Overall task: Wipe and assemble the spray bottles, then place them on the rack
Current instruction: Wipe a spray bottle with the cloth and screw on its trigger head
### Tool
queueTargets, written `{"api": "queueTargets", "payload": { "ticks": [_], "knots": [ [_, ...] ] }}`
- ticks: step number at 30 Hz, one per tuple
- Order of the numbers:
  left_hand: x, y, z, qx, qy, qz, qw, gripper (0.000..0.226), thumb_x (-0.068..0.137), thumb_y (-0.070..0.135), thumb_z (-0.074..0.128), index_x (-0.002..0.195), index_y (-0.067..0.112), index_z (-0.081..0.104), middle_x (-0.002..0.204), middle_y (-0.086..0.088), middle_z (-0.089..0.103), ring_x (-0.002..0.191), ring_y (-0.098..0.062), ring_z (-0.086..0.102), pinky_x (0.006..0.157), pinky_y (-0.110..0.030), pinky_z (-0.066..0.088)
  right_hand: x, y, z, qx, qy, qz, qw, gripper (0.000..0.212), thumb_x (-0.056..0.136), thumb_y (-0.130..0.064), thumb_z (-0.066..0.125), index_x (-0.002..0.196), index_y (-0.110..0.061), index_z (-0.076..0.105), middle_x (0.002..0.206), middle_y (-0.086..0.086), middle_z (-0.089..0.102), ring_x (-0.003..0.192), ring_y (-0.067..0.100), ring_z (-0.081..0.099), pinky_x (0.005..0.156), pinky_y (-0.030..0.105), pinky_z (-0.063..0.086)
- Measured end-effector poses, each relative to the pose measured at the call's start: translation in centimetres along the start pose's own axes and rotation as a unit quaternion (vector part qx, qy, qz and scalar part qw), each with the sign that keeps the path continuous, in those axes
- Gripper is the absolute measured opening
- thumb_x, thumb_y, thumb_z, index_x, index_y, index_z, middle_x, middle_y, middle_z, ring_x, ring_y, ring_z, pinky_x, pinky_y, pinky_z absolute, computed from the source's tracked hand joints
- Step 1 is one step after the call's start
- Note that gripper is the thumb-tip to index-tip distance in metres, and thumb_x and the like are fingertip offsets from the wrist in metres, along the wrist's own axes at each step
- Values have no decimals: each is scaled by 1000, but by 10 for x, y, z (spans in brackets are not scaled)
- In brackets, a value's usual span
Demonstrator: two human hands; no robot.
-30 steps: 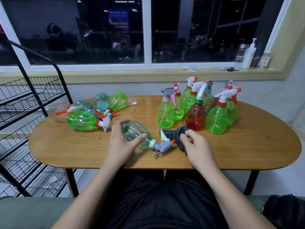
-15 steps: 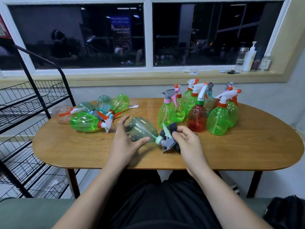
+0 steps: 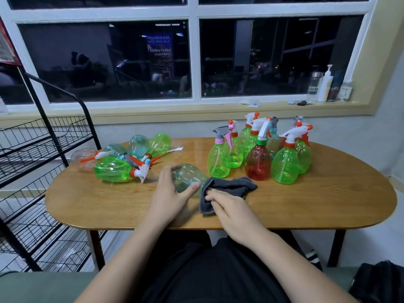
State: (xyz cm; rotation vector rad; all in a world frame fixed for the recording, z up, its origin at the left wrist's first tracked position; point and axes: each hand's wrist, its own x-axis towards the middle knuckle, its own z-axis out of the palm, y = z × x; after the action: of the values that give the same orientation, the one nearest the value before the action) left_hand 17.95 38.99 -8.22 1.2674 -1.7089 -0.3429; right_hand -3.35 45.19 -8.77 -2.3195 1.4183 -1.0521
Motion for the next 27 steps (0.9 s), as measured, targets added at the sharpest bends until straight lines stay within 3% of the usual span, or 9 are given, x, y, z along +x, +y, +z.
{"api": "queueTargets", "payload": {
  "ticks": [2,5,7,9,14,17,22,27],
  "knots": [
    [7,7,4,7,26,-10,1000,74,86,66,75,139,26,43,141,9,53,131,-14,55,102,-36,48,2,1,-1,-22,-26,1,999,35,113,-25,48,142,-19,65,153,-7,59,144,0,43,115,4,23],
    [17,15,11,13,36,5,999,81,86,72,69,148,28,41,148,2,53,135,-17,53,107,-39,48,0,6,-3,-84,-109,-27,990,53,116,-42,36,166,-27,35,173,-17,22,159,-8,8,128,16,6],
    [22,12,15,49,16,15,999,79,88,76,64,153,39,38,150,1,51,135,-20,54,107,-43,50,-3,5,-6,-132,-149,-41,979,63,115,-51,30,171,-28,14,174,-20,1,157,-10,-9,126,14,-6],
    [23,6,19,63,-6,5,998,75,88,79,61,151,45,41,147,-2,52,131,-25,58,103,-45,54,-7,3,-9,-155,-160,-32,974,68,113,-59,26,171,-29,4,173,-20,-6,155,-12,-16,121,11,-12],
    [22,-1,22,38,13,-8,999,67,88,67,72,146,41,51,136,-1,57,121,-23,63,90,-32,49,-20,5,-8,-174,-134,18,975,73,109,-69,19,170,-35,-4,173,-24,-13,153,-14,-19,127,18,-5],
    [20,-2,23,31,22,-8,999,67,87,67,73,145,41,52,134,1,57,119,-21,63,88,-32,47,-22,7,-7,-170,-109,56,978,74,108,-70,17,170,-35,-2,171,-26,-13,153,-14,-17,122,13,-7],
    [17,0,22,33,17,-21,999,67,88,68,72,146,42,50,136,2,55,118,-21,63,86,-31,46,0,13,-5,-123,-108,112,980,87,100,-80,11,171,-31,2,175,-20,-5,159,-4,-5,132,32,12],
    [17,2,22,25,10,-25,999,66,88,65,73,146,41,50,134,2,54,116,-20,63,85,-31,46,28,20,3,-76,-112,119,984,90,100,-83,17,171,-30,6,177,-18,0,160,-5,-5,133,34,10]
  ]
}}
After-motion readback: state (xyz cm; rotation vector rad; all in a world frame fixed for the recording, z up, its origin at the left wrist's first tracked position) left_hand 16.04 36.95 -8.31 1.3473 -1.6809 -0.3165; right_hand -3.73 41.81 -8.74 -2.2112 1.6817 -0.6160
